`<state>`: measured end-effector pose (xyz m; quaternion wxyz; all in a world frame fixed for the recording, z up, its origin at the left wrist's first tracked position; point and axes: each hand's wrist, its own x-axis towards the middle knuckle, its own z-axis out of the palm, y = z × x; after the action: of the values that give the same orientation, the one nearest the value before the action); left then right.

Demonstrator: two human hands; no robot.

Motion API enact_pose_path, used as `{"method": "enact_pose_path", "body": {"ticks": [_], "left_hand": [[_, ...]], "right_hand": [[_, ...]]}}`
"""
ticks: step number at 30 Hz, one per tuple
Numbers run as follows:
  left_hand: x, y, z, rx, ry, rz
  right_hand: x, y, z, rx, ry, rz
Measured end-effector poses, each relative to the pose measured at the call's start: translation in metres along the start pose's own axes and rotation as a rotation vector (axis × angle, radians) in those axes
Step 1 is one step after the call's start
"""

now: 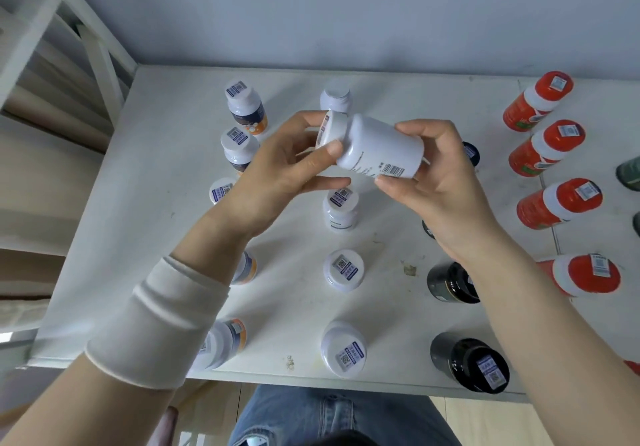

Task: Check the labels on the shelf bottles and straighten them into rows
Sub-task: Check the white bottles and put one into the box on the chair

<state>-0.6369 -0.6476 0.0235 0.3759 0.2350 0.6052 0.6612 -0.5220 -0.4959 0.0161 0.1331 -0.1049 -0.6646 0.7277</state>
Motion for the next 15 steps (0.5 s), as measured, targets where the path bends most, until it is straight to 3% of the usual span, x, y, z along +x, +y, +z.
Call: {"method": "enact_pose_path", "body": {"ticks": [5,9,15], "left_hand": [[-0.006,-0.002,-0.003,0.005,-0.007,0.039],[-0.011,-0.005,-0.006,0.078,-0.037,0.11],[-0.011,-0.005,-0.003,-0.048,-0.015,0.045]], "right_hand": [[-0.005,-0.003,0.003,0.001,0.003,-0.009],[-0.008,-0.003,0.003,0.162,0.063,0.168],[-0.019,0.001,0.007,0.04,-0.019,0.019]]}}
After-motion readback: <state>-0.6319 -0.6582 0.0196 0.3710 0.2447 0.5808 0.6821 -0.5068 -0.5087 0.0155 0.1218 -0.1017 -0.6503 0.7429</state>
